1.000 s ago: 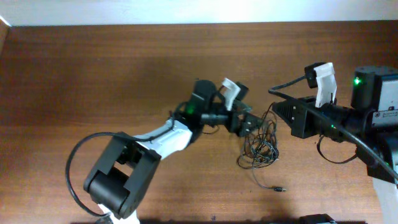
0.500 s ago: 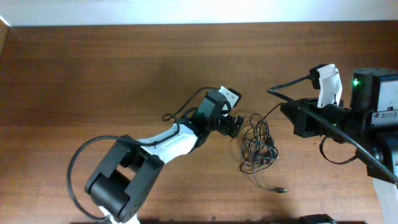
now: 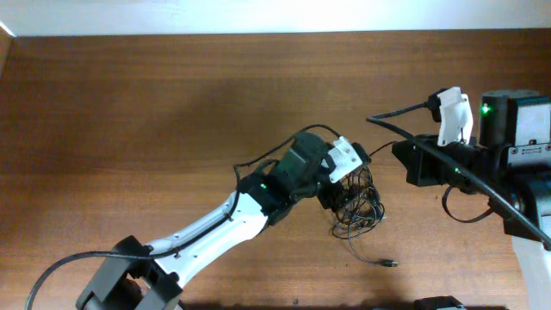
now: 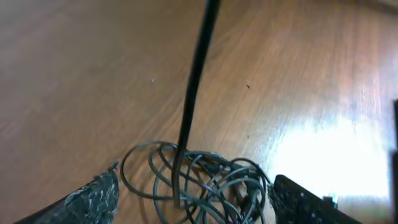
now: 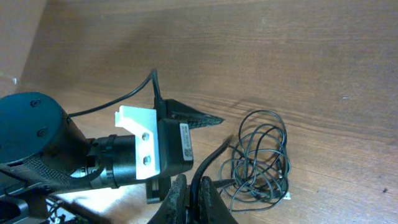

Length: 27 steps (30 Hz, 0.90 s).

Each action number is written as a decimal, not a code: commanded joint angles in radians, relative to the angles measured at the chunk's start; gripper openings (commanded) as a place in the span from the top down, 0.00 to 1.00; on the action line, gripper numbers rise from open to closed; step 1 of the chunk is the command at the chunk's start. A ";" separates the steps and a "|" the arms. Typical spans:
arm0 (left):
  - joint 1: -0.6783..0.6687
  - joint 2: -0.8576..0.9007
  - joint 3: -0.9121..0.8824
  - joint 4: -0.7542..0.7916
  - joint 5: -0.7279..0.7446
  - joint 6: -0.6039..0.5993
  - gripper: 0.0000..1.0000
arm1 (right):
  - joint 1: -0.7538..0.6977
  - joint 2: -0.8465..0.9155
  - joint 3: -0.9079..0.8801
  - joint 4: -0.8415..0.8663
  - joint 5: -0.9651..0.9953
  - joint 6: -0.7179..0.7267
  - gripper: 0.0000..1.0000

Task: Untangle cables

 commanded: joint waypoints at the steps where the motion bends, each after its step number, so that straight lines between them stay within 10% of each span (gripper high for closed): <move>1: -0.003 0.074 -0.007 0.054 -0.019 0.009 0.20 | 0.005 -0.002 0.008 -0.003 -0.061 -0.007 0.95; 3: -0.003 0.128 -0.007 0.118 -0.019 0.008 0.48 | 0.005 -0.002 0.008 -0.004 -0.060 -0.007 0.96; 9: -0.003 0.183 -0.007 0.111 -0.019 -0.033 0.91 | 0.005 -0.002 0.008 -0.007 -0.060 -0.007 0.95; 17: 0.011 0.158 -0.005 -0.005 -0.019 -0.127 1.00 | 0.005 0.003 0.008 -0.007 -0.011 -0.010 0.88; 23: 0.158 -0.073 -0.006 -0.030 -0.019 -0.436 1.00 | 0.005 0.129 0.007 -0.098 0.058 0.000 0.35; 27: 0.199 -0.141 -0.006 -0.035 -0.019 -0.676 1.00 | 0.006 0.266 -0.031 -0.179 0.044 0.054 0.33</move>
